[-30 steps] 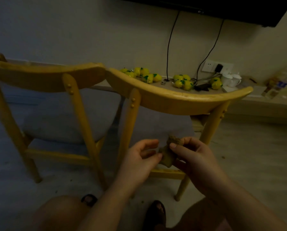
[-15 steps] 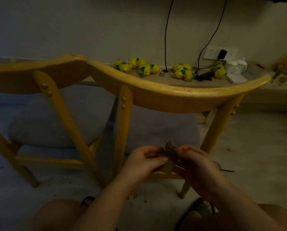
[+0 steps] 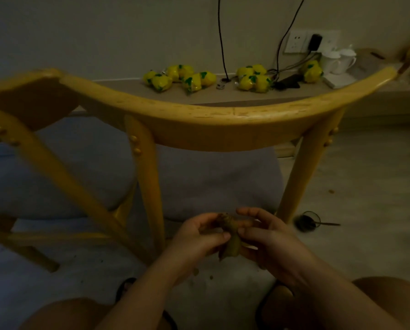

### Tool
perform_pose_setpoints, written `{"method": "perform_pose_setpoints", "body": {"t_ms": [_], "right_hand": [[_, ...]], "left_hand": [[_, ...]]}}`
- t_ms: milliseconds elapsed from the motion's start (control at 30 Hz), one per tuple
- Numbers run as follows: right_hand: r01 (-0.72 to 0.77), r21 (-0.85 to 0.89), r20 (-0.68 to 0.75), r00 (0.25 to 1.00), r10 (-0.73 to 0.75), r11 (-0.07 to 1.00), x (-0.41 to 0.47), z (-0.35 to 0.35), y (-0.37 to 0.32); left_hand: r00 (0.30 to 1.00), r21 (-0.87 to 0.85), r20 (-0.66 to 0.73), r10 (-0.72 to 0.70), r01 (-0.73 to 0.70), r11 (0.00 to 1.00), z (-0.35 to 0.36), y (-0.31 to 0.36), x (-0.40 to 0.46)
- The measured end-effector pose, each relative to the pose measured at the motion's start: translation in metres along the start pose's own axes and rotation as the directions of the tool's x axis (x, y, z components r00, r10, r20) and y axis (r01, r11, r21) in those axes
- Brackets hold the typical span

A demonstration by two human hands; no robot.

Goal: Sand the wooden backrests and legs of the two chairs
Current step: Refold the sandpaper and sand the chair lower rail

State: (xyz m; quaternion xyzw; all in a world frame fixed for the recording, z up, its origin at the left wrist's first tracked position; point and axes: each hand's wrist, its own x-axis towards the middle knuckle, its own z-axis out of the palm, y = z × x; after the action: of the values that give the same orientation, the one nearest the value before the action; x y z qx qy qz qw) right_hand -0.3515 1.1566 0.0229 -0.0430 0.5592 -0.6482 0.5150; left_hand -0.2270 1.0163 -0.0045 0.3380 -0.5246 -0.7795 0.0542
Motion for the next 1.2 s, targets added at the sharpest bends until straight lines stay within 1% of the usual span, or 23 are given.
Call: {"method": "perform_pose_setpoints", "body": {"t_ms": [167,300,333,400,467,567,633,733,867,933,1033,1100,1167,1200], "right_hand": [[0.018,-0.067,0.034,0.999,-0.016,0.998,0.004,-0.001,0.004],[0.016,-0.028,0.009,1.000,-0.016,0.999,0.009,0.002,0.007],[0.001,-0.040,0.028,1.000,0.000,0.999,0.010,0.004,0.007],[-0.043,-0.127,0.081,0.995,0.054,0.991,0.012,0.007,0.007],[-0.071,-0.177,0.088,0.992,0.088,0.982,0.015,0.006,0.009],[-0.063,-0.101,0.109,0.991,0.074,0.993,0.018,0.004,0.010],[-0.043,-0.115,0.067,0.996,0.051,0.992,0.019,0.005,0.011],[-0.023,-0.195,-0.049,0.999,0.014,0.981,0.022,0.006,0.015],[-0.021,-0.262,-0.023,1.000,0.015,0.965,0.021,0.006,0.014],[0.007,-0.314,-0.057,0.998,-0.027,0.949,0.022,0.005,0.013],[0.074,-0.390,-0.144,0.979,-0.141,0.918,0.021,0.003,0.009],[0.115,-0.397,-0.184,0.962,-0.202,0.911,0.021,-0.002,0.008],[0.112,-0.409,-0.189,0.960,-0.205,0.905,0.020,-0.006,0.010],[0.097,-0.416,-0.181,0.966,-0.187,0.904,0.019,-0.008,0.012]], "left_hand": [[1.000,-0.122,0.028,-0.013,0.017,0.992,-0.004,-0.004,0.003],[1.000,-0.188,0.019,0.005,-0.001,0.982,-0.011,-0.006,0.006],[1.000,-0.198,0.017,0.011,-0.008,0.980,-0.012,-0.007,0.006],[1.000,-0.200,0.013,0.019,-0.016,0.980,-0.016,-0.007,0.006],[1.000,-0.223,0.017,0.014,-0.010,0.975,-0.019,-0.007,0.006],[0.999,-0.262,0.041,0.013,-0.002,0.965,-0.022,-0.007,0.009],[0.999,-0.247,0.037,0.021,-0.011,0.969,-0.023,-0.007,0.010],[1.000,-0.171,0.008,0.022,-0.020,0.985,-0.023,-0.008,0.011],[0.999,-0.153,0.048,-0.012,0.019,0.988,-0.021,-0.007,0.009],[0.999,-0.170,0.040,-0.020,0.027,0.985,-0.020,-0.005,0.009],[0.998,-0.237,-0.055,-0.029,0.016,0.971,-0.019,-0.005,0.012],[0.993,-0.228,-0.103,-0.050,0.025,0.973,-0.019,-0.004,0.012],[0.992,-0.218,-0.102,-0.073,0.049,0.975,-0.017,-0.007,0.012],[0.991,-0.241,-0.095,-0.098,0.073,0.968,-0.016,-0.010,0.011]]}}
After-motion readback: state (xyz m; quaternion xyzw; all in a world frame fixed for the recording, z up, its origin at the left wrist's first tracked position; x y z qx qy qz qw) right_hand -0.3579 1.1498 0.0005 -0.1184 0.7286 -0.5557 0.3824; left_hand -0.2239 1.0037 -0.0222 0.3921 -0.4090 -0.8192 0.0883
